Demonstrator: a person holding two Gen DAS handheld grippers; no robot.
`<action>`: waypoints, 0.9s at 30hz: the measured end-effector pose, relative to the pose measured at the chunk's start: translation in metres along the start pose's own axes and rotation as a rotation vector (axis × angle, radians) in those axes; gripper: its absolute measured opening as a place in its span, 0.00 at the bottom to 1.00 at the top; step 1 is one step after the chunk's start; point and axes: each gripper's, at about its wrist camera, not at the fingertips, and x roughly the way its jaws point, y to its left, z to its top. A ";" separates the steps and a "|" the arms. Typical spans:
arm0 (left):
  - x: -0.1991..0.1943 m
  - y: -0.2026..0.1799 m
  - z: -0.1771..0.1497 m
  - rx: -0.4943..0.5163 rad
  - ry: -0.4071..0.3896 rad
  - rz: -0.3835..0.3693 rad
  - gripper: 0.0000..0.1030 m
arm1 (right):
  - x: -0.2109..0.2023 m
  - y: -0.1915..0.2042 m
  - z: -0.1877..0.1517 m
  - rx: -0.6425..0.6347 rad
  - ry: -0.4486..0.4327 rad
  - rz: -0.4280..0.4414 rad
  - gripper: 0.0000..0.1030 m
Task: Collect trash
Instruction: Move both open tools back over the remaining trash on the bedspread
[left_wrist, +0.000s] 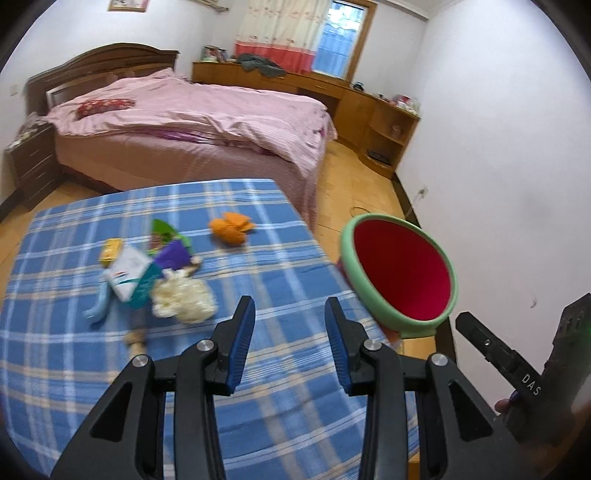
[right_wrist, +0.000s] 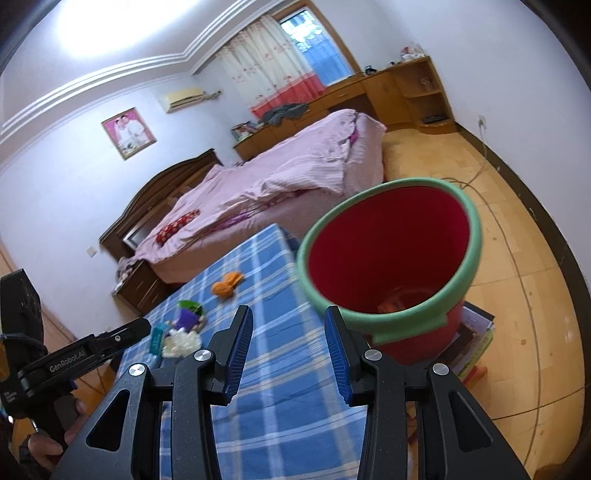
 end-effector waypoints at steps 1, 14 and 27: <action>-0.003 0.005 -0.001 -0.006 -0.004 0.008 0.38 | 0.001 0.006 -0.002 -0.008 0.004 0.004 0.40; -0.040 0.090 -0.022 -0.138 -0.023 0.114 0.41 | 0.018 0.055 -0.027 -0.071 0.080 0.042 0.40; 0.009 0.173 -0.014 -0.206 0.062 0.264 0.41 | 0.051 0.069 -0.041 -0.123 0.145 0.038 0.40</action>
